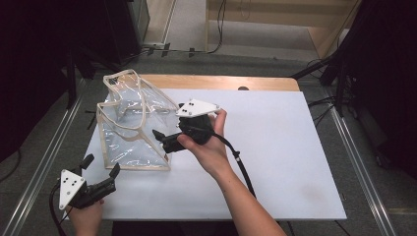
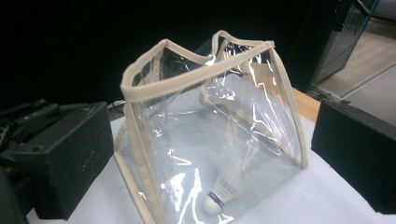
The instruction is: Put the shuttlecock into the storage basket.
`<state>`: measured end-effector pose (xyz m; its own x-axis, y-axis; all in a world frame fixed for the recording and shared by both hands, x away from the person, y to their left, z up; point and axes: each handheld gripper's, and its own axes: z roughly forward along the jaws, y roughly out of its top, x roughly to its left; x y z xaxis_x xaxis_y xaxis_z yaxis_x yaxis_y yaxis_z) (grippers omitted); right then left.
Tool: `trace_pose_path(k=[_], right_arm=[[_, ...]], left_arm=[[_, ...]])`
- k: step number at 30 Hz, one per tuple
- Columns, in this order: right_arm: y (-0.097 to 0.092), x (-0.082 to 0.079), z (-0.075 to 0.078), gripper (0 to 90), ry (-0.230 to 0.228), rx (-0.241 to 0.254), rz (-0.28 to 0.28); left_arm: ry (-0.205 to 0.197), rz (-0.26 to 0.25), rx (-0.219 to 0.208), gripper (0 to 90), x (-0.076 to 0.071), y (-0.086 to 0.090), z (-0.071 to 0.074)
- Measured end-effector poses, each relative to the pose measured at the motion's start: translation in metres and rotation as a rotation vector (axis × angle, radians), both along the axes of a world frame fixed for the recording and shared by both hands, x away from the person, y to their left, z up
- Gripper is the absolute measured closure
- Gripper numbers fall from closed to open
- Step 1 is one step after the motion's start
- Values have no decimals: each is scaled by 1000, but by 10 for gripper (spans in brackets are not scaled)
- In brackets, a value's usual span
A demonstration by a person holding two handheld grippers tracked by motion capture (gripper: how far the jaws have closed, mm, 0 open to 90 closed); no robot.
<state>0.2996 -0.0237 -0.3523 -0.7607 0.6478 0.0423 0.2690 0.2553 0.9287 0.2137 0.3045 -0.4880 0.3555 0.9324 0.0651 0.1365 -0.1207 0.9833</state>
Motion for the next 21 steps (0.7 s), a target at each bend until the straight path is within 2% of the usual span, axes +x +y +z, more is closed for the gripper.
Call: trace_pose_path(k=[14, 21], right_arm=[[-24, -4, -19, 0, -5, 1, -45], [-33, -5, -26, 0, 13, 14, -60]], left_arm=[[0, -1, 6, 137, 0, 0, 0], [0, 0, 6, 137, 0, 0, 0]])
